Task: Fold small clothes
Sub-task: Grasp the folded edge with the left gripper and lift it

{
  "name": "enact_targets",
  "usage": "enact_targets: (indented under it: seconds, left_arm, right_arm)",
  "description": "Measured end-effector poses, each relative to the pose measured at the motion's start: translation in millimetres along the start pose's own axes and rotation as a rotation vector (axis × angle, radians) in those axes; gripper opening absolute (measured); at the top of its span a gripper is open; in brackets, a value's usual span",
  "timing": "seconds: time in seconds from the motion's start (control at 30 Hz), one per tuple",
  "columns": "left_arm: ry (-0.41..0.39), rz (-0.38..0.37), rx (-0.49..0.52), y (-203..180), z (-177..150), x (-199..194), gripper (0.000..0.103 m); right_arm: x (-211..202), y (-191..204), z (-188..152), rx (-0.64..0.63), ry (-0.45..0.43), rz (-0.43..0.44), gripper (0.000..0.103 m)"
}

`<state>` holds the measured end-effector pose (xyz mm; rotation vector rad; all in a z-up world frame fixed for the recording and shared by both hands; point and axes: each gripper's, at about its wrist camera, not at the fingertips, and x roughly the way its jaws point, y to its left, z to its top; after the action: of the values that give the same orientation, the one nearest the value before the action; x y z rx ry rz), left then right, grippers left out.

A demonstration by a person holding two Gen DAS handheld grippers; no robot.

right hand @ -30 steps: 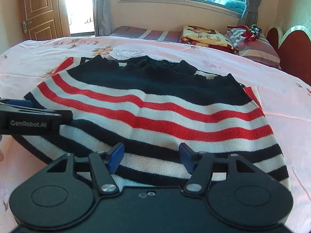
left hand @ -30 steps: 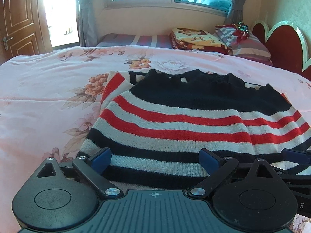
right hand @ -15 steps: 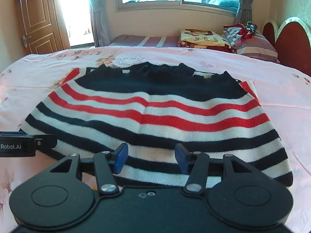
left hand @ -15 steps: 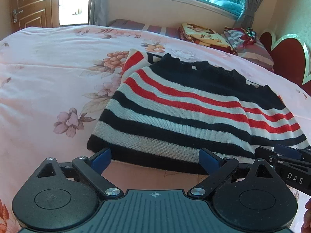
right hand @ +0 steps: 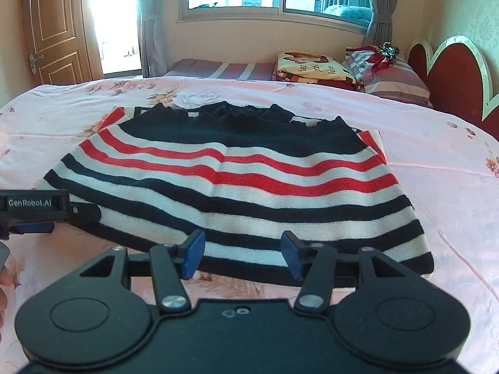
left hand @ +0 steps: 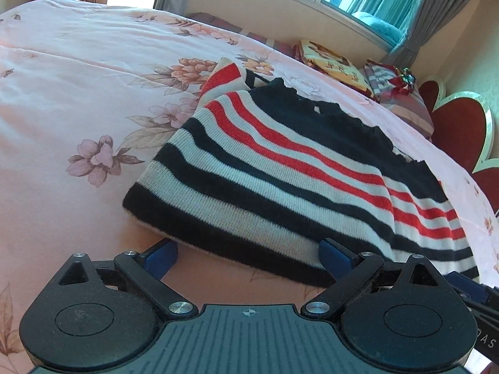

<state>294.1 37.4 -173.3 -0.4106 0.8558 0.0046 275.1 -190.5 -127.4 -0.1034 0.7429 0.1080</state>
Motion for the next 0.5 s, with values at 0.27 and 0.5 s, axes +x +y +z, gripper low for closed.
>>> enact_targets:
  seconds: [0.27, 0.5]
  left_arm:
    - [-0.041, -0.019, -0.161, 4, 26, 24, 0.096]
    - [-0.128, 0.04, -0.219, 0, 32, 36, 0.067]
  right_arm:
    - [31, -10, 26, -0.018, -0.017, 0.054, 0.053]
    - [49, -11, 45, -0.05, -0.048, 0.061, 0.053]
